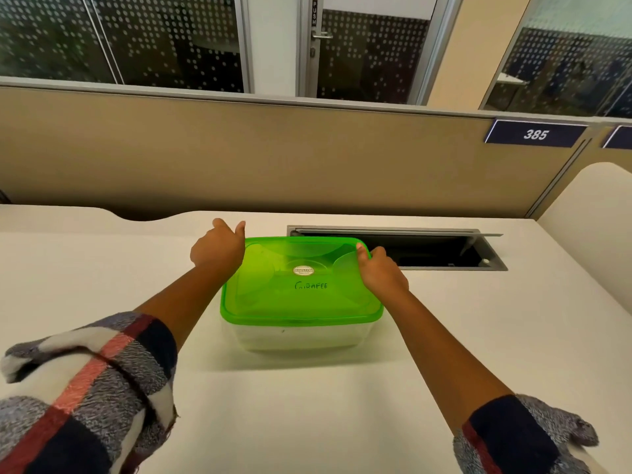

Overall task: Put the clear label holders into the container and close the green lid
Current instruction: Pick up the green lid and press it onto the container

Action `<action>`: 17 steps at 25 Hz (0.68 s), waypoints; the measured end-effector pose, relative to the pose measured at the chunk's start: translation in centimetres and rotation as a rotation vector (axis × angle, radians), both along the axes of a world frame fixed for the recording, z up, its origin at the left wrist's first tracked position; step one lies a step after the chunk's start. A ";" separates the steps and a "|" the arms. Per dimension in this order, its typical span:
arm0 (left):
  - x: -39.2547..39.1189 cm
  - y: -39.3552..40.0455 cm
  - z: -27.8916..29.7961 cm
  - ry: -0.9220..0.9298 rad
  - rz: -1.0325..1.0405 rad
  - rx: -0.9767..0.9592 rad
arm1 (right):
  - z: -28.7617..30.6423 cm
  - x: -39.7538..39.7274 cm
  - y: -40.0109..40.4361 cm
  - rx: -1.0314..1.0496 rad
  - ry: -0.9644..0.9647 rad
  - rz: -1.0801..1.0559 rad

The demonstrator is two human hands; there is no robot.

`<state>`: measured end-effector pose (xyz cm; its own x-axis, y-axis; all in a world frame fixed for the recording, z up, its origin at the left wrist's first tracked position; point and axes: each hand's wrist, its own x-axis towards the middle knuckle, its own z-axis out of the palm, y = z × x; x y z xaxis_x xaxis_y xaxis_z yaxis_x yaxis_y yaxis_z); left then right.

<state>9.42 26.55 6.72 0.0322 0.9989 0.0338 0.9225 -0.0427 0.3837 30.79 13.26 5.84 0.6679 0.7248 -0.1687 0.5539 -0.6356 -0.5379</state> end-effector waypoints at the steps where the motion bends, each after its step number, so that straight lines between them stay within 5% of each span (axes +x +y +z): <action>1: -0.4 -0.1 0.1 -0.021 0.007 -0.058 | 0.1 0.0 -0.6 -0.017 0.001 0.013; 5: -1.5 -2.8 -0.3 -0.024 -0.062 -0.196 | -0.5 0.0 -2.9 -0.075 0.065 -0.014; 17: -2.2 -7.5 -1.2 -0.245 0.093 -0.164 | -0.4 -1.6 -4.8 0.022 0.090 -0.159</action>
<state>7.22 19.05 5.51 -0.0485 0.9899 -0.1328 0.7990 0.1183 0.5896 29.20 8.47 5.44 0.7572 0.6156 -0.2183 0.3965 -0.6988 -0.5953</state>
